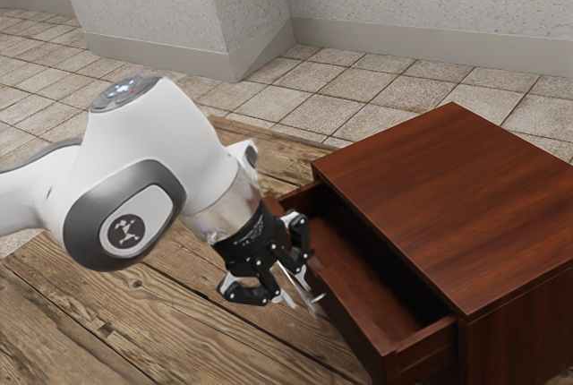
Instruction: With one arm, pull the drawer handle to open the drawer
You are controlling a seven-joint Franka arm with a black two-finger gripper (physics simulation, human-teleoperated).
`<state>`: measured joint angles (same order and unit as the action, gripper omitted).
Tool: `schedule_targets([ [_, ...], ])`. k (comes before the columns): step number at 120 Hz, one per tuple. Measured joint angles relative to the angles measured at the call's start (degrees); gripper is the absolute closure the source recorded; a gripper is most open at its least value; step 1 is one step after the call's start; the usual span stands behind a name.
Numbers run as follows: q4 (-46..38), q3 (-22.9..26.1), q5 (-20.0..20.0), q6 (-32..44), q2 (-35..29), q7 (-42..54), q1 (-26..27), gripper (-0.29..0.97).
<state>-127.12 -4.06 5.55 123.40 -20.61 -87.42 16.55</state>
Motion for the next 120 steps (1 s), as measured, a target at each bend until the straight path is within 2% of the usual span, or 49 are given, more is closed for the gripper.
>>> schedule_targets([
  [120, -8.66, -0.29, -0.52, -0.05, -10.07, 0.35, -1.51, 0.61],
])
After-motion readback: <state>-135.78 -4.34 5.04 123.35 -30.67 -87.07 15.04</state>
